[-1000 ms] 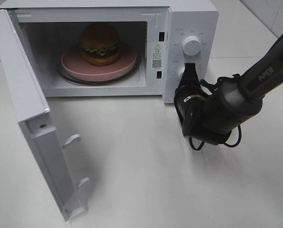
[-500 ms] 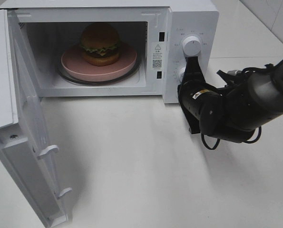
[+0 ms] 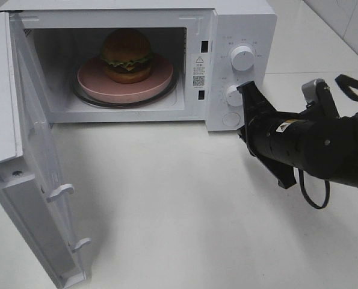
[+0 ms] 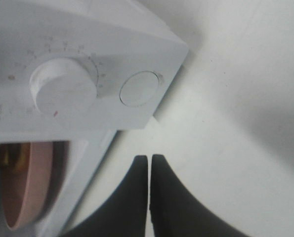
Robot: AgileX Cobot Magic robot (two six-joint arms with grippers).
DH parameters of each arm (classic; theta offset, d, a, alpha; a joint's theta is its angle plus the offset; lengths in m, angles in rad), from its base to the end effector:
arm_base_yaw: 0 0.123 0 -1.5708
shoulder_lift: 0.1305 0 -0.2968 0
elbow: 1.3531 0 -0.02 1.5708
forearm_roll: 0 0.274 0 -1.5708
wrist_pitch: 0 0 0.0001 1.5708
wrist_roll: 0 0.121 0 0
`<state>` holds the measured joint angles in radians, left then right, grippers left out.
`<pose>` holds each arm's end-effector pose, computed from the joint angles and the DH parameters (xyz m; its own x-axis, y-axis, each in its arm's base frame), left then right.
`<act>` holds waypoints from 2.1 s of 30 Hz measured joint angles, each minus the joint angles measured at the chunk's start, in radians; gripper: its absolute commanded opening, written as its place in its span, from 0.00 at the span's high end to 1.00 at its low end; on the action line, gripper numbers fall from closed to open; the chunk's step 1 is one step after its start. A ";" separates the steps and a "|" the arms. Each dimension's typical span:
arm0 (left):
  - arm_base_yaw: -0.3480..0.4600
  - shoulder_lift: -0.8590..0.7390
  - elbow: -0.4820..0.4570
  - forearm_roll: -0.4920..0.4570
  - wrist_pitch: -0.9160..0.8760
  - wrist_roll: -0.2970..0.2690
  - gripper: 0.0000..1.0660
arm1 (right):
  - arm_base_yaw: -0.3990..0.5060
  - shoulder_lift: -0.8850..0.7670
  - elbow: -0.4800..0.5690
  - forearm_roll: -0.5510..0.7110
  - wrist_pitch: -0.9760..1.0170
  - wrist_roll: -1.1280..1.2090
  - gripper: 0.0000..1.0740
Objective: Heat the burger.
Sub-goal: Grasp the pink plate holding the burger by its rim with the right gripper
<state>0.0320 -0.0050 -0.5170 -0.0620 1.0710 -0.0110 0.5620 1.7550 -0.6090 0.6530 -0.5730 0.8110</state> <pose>0.0272 -0.0057 0.2795 -0.4449 -0.0549 -0.8939 -0.0014 0.9982 -0.0607 0.3079 0.1468 0.1130 -0.3536 0.8734 -0.3350 0.4084 0.4663 0.7847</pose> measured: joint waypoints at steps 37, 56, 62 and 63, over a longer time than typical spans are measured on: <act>0.000 0.000 0.000 0.000 0.000 0.000 0.06 | 0.000 -0.236 -0.380 -0.448 1.308 -1.302 0.89; 0.000 0.000 0.000 0.000 0.000 0.000 0.06 | 0.000 -0.236 -0.428 -0.569 1.314 -2.228 0.82; 0.000 0.000 0.000 0.000 0.000 0.000 0.06 | 0.000 -0.236 -0.428 -0.626 1.269 -2.247 0.65; 0.000 0.000 0.000 0.000 0.000 0.000 0.06 | 0.000 -0.236 -0.429 -0.634 1.244 -2.247 0.60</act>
<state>0.0320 -0.0050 -0.5170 -0.0620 1.0710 -0.0110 0.5620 1.5190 -1.0380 0.0190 0.6710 -1.4360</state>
